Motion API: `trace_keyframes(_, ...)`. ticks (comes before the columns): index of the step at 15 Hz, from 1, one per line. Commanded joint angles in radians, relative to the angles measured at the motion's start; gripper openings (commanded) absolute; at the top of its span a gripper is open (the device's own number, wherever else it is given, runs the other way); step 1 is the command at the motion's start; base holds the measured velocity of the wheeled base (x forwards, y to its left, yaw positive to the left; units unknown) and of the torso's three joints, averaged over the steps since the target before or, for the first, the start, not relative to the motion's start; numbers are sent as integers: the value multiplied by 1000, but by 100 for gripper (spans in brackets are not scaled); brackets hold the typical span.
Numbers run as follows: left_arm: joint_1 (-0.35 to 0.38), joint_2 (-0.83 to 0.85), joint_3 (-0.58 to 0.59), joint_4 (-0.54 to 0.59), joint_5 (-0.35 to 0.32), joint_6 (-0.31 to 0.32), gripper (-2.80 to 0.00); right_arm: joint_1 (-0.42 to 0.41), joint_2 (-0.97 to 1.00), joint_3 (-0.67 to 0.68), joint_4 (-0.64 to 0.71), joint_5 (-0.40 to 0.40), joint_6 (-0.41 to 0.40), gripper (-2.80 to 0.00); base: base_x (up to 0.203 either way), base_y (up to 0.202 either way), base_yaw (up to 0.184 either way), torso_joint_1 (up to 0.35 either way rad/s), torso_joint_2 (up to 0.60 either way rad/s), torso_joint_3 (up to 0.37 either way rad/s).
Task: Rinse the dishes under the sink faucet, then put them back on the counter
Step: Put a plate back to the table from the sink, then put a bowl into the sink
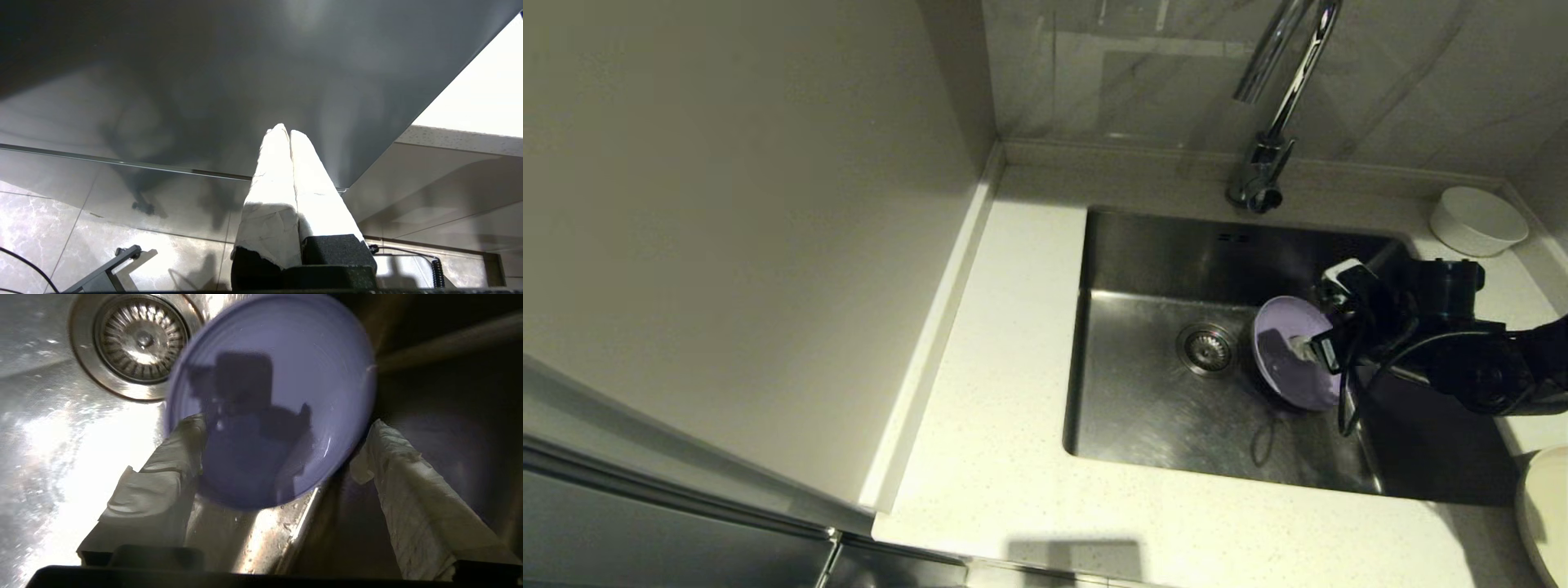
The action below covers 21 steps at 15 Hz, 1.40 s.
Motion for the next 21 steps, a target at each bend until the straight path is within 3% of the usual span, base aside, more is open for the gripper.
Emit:
trace_keyframes(1, 0, -3, 0, -1, 0, 1, -280, -2, -88, 67, -31, 2, -3, 0, 0, 0, 0, 0, 0, 0)
trace_keyframes(6, 0, -3, 0, -1, 0, 1, -280, 1, -260, 205, -21, 14, -8, 0, 0, 0, 0, 0, 0, 0)
trace_keyframes(9, 0, -3, 0, -1, 0, -1, -280, -5, -402, 210, 135, 13, -7, 0, 0, 0, 0, 0, 0, 0)
trace_keyframes(15, 0, -3, 0, -1, 0, -1, -280, -60, -714, 227, 617, -4, 33, 0, 0, 0, 0, 0, 0, 0)
trace_keyframes(18, 0, -4, 0, -1, 0, 0, -280, -70, -870, 189, 1017, -32, 201, 0, 0, 0, 0, 0, 0, 0)
trace_keyframes(21, 0, -3, 0, -1, 0, -1, -280, -73, -939, 31, 1314, -108, 344, 0, 0, 0, 0, 0, 0, 0)
